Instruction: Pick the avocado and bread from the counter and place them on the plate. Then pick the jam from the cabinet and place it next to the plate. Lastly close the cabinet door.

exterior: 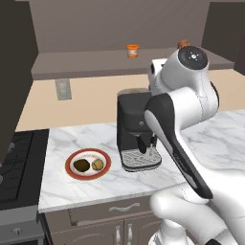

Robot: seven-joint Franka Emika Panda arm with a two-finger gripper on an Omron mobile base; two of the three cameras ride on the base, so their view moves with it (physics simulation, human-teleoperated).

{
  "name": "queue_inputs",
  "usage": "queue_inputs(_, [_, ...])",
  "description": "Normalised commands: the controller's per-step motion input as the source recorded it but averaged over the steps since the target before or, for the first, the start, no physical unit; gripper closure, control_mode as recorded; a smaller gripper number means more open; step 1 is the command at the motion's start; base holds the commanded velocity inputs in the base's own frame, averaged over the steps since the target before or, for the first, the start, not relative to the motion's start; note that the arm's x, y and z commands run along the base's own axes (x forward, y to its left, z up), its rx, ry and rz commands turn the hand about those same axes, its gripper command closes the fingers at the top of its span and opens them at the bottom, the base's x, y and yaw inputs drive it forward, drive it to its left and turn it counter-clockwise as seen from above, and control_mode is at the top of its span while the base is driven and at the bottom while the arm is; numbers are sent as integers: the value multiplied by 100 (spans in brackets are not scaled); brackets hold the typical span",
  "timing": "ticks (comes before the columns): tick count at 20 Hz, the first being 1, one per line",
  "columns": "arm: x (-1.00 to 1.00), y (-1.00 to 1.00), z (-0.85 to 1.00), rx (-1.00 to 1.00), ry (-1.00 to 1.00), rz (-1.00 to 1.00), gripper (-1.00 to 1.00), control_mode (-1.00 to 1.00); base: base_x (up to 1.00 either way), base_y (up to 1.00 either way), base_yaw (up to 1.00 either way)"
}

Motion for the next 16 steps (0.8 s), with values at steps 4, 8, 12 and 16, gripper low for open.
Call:
queue_inputs(4, [0,-7,27,5,0,-14,-100,-100,0,0,0])
queue_inputs(8, [0,-7,14,4,0,-16,-100,-100,0,0,0])
queue_inputs(12, [0,-6,6,7,0,-18,-100,-100,0,0,0])
queue_inputs(16, [0,-3,9,9,-4,-18,-100,-100,0,0,0])
